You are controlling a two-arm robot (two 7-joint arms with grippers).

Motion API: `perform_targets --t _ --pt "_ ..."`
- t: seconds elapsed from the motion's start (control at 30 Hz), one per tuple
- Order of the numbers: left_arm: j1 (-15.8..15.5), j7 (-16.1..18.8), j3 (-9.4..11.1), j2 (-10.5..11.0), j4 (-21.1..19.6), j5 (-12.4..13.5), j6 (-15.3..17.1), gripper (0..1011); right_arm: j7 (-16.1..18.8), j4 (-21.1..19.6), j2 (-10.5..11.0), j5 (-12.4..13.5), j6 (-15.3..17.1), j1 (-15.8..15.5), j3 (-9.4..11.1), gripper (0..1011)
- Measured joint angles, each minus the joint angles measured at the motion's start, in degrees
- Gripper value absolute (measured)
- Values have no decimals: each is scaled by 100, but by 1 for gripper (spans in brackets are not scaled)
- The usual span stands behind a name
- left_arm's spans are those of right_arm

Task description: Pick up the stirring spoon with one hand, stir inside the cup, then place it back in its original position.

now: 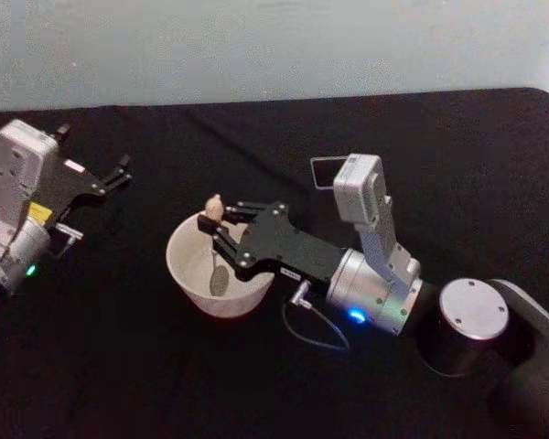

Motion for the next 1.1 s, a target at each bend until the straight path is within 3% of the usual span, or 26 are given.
perform_targets --t 0.43,1.1 --pt "0 0 0 0 0 0 0 1001 -169 273 -156 -72 -45 174 132 173" --pt "0 0 0 0 0 0 0 1001 -224 289 -132 -132 -43 117 261 172"
